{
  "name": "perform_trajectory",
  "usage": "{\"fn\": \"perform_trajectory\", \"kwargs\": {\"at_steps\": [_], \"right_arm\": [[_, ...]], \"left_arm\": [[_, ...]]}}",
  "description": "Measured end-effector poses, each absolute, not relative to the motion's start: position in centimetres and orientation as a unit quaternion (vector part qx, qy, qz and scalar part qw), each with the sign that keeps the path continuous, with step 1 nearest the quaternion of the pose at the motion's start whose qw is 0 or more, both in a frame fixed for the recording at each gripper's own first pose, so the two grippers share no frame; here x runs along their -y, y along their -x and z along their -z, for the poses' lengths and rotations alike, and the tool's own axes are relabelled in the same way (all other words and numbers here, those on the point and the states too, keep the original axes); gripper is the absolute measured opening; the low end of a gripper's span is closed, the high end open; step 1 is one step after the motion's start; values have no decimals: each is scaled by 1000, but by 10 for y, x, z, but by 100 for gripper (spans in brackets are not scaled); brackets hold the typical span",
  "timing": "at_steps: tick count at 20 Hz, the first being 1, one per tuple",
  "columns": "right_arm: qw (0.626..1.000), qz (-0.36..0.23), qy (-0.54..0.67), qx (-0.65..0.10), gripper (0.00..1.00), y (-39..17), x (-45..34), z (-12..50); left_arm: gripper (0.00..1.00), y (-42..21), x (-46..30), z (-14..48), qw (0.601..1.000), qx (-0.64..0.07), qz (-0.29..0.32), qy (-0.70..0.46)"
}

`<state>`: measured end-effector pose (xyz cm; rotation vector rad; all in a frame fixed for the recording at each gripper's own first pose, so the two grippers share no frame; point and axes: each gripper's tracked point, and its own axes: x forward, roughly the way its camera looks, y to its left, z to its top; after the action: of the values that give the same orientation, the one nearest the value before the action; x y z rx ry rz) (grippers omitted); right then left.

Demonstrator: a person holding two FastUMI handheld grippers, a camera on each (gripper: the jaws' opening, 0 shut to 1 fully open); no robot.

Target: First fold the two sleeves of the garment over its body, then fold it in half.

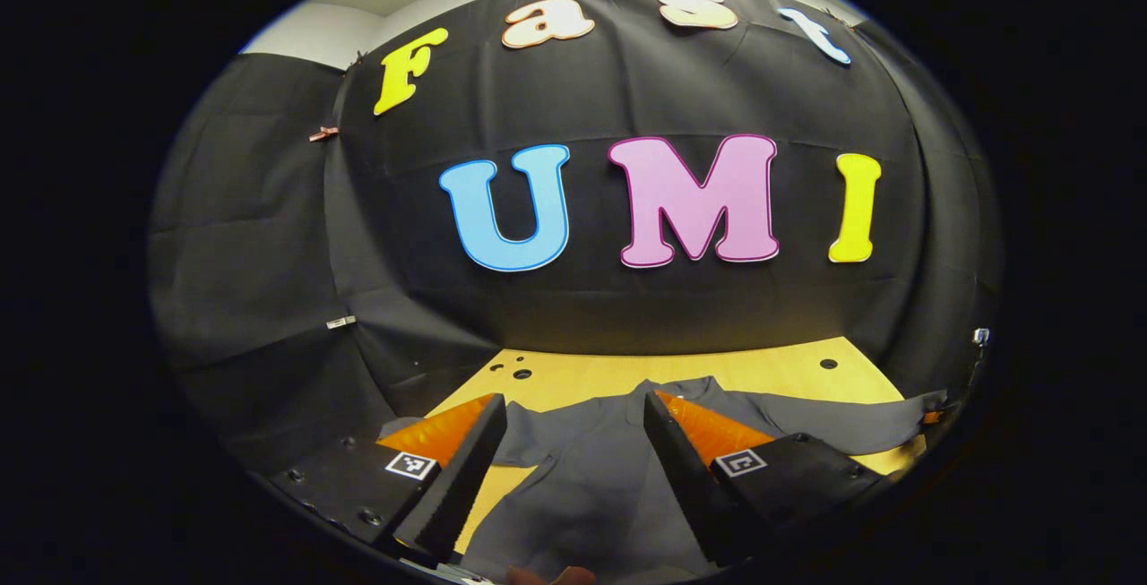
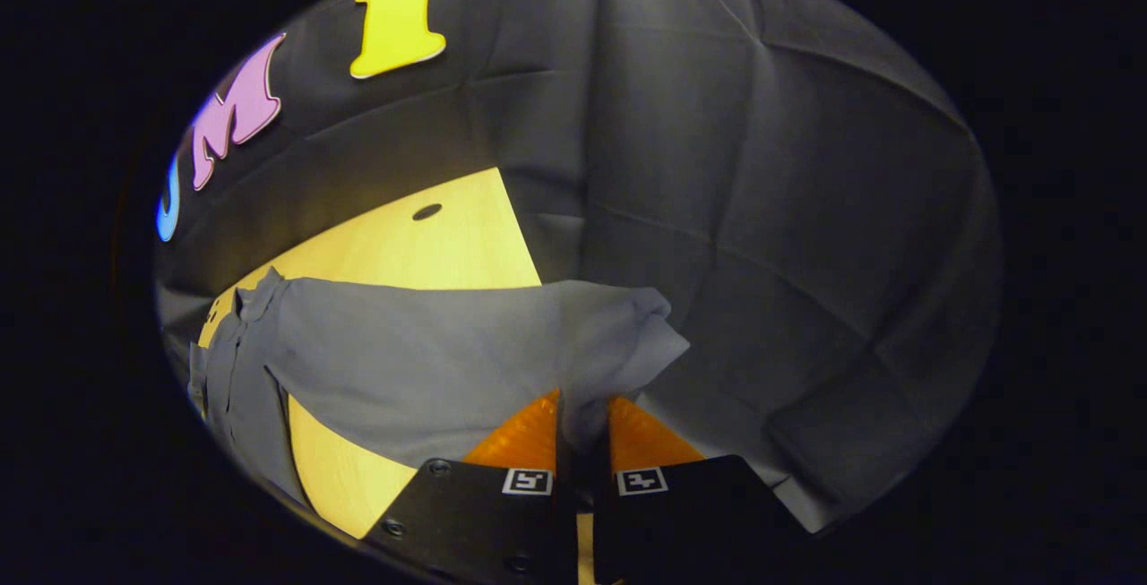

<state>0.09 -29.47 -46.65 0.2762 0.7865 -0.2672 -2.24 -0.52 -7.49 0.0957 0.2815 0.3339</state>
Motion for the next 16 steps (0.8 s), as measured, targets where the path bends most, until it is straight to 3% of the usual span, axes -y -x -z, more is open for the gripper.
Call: {"fn": "perform_trajectory", "kwargs": {"at_steps": [8,16], "right_arm": [[938,128,-119,-300,11,-13,270,368],[959,117,-106,-235,11,-21,184,267]], "left_arm": [[97,27,-39,80,979,-131,-152,-36],[97,54,-126,87,980,-131,-150,-12]]}}
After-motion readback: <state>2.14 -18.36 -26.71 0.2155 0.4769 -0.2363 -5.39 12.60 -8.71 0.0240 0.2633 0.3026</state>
